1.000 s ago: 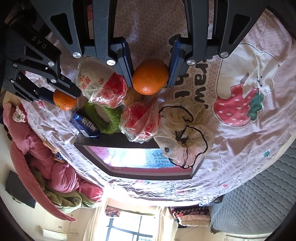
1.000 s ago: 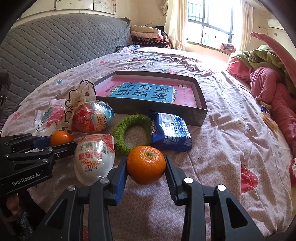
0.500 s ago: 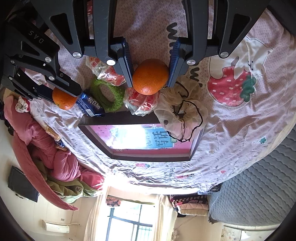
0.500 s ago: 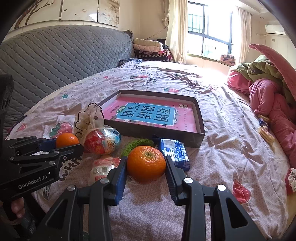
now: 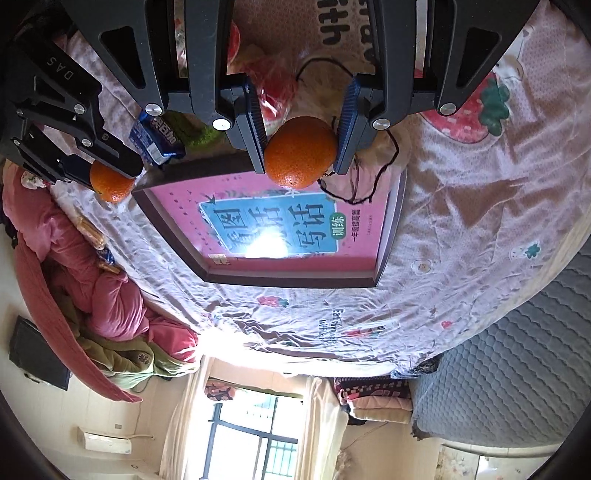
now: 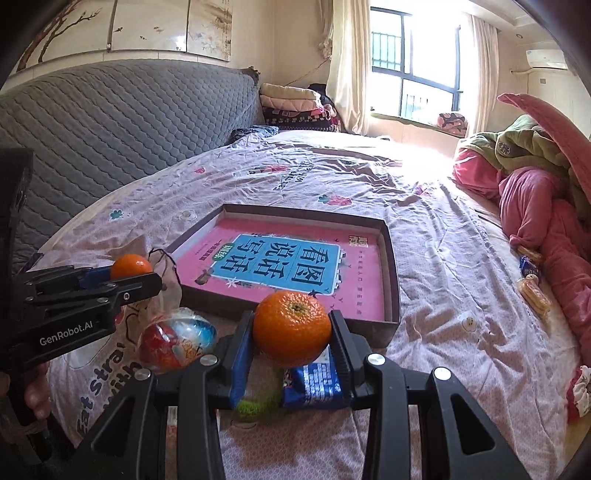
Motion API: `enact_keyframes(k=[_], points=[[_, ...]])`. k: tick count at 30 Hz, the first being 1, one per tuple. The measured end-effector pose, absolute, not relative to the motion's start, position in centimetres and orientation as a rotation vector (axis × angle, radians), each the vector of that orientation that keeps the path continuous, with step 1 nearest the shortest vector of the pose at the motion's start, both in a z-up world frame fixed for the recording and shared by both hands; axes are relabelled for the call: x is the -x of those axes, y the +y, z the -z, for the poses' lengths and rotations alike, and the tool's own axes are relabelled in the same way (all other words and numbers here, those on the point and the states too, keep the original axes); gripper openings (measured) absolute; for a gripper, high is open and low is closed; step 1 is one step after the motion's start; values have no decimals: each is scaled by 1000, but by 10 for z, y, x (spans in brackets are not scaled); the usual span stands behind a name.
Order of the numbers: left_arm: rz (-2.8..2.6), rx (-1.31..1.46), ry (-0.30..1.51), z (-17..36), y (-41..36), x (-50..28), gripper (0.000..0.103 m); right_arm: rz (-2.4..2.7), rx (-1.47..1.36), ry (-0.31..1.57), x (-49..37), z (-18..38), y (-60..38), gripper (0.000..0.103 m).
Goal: Organize objects
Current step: 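Carry the left tool's orange into the tray and release while the right tool does likewise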
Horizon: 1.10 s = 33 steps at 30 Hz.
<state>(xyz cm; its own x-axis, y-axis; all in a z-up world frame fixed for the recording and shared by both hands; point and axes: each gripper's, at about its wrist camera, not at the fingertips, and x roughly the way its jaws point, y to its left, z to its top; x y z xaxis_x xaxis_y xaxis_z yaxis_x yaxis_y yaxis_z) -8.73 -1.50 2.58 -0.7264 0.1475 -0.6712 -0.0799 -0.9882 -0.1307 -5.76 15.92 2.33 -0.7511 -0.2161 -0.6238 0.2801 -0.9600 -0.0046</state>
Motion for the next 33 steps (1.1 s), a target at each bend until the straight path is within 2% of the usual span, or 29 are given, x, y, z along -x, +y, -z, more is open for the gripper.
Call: enact_keyframes(k=[16, 33], points=[[-2788, 1190, -209, -8, -41, 177, 36, 2737, -1046, 184, 130, -5, 171, 40], [-2700, 1354, -156, 40, -36, 204, 37, 2685, -1238, 179, 181, 40, 175, 40]])
